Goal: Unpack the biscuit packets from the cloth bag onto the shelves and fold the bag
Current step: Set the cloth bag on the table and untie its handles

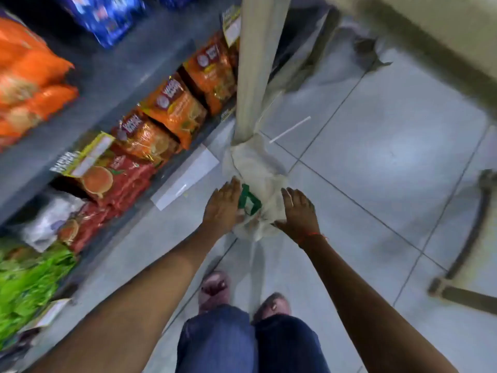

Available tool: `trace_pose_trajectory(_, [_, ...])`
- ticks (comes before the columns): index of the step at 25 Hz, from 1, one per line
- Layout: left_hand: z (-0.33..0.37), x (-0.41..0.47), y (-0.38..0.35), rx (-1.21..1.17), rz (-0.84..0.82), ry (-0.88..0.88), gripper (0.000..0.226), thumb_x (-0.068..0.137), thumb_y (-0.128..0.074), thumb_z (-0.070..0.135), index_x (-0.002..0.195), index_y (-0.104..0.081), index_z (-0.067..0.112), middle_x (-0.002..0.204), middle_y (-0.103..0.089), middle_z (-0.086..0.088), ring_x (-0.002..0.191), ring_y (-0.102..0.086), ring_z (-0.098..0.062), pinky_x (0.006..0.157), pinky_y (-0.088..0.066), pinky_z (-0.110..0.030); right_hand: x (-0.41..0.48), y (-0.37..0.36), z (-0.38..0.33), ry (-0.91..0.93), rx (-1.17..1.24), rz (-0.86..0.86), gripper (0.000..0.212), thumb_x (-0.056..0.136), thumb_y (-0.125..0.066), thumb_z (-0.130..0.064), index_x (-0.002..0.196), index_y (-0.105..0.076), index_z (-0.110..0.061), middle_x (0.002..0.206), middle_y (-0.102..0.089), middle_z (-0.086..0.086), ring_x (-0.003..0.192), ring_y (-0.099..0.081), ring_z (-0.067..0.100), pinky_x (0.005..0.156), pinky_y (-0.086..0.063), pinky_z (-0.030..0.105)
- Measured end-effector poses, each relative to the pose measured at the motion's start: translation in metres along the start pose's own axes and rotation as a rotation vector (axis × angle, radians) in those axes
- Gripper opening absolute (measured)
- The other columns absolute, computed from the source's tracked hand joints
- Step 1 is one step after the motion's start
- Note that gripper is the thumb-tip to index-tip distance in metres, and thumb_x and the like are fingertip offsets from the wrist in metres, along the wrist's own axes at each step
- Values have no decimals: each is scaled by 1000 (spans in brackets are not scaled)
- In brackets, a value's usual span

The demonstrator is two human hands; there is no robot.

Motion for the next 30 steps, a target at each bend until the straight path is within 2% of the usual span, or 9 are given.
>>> trace_pose_trajectory(3, [-11, 27, -67, 34, -151, 94, 121, 72, -66, 61, 150, 6, 3, 161, -1, -20, 135, -38, -34, 104, -43, -42, 34, -65, 9, 9, -44, -158, 110, 73, -74, -45, 152, -1, -20, 161, -6, 13, 148, -10, 34, 116, -25, 51])
trace_pose_trajectory(5, [-11, 39, -100, 7, -154, 118, 113, 77, -67, 52, 151, 3, 3, 158, -13, -23, 128, -45, -35, 95, -49, -42, 51, -92, 11, -41, -12, -226, 112, 72, -77, -36, 152, 0, -25, 159, -7, 16, 144, -16, 40, 110, -35, 53])
trace_pose_trajectory(8, [-8, 55, -99, 44, 43, 70, 44, 97, -43, 31, 133, -44, 6, 125, -56, -19, 110, -56, -34, 87, -48, -40, 64, -101, 10, -44, 30, -212, 56, 85, -62, -18, 137, -42, -12, 133, -44, 19, 117, -52, 37, 91, -50, 41])
trace_pose_trajectory(10, [-4, 52, -83, 26, 76, 49, 31, 98, -38, 22, 114, -56, 3, 115, -61, -16, 105, -57, -31, 85, -45, -37, 57, -86, 8, -31, 16, -123, 25, 88, -52, -10, 111, -60, -3, 115, -58, 18, 99, -62, 34, 83, -49, 36])
trace_pose_trajectory(12, [4, 38, -48, -4, 90, 31, 22, 91, -54, 15, 105, -63, 1, 110, -64, -15, 99, -61, -29, 77, -49, -35, 43, -61, 2, -40, 73, -45, 20, 86, -51, -8, 99, -65, -2, 107, -61, 17, 91, -63, 35, 77, -48, 34])
trace_pose_trajectory(15, [9, 22, 7, -82, 45, 21, 13, 63, -75, -5, 75, -69, -4, 80, -68, -20, 71, -66, -33, 53, -53, -33, 22, -10, -13, -97, 241, 53, 17, 81, -56, -7, 91, -68, -1, 99, -63, 19, 86, -62, 36, 72, -47, 35])
trace_pose_trajectory(20, [31, -16, 109, -64, 75, 43, 18, 78, -54, -7, 92, -66, -3, 102, -65, -20, 93, -63, -35, 72, -52, -39, -18, 110, -40, -168, 511, 176, 18, 78, -57, -2, 91, -69, 3, 95, -64, 26, 85, -64, 40, 75, -54, 41])
trace_pose_trajectory(24, [52, -51, 203, -149, 95, 138, 22, 87, -51, 8, 104, -63, 1, 115, -63, -18, 104, -60, -35, 76, -46, -37, -57, 199, -60, -210, 500, 202, 18, 81, -56, -5, 90, -69, 2, 95, -66, 23, 89, -64, 36, 66, -35, 23])
trace_pose_trajectory(30, [91, -142, 407, -67, 84, 41, 29, 83, -64, 24, 108, -70, 10, 108, -69, -20, 101, -64, -38, 81, -50, -40, -141, 399, -120, -108, 338, 98, 24, 86, -55, -9, 100, -70, 2, 109, -68, 26, 103, -63, 39, 83, -48, 38])
Point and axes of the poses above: each hand's wrist, its own x-axis towards the middle knuckle, its own y-axis out of the back of the hand, z = x × y, the point moved 3 cm from there along x, towards the middle knuckle
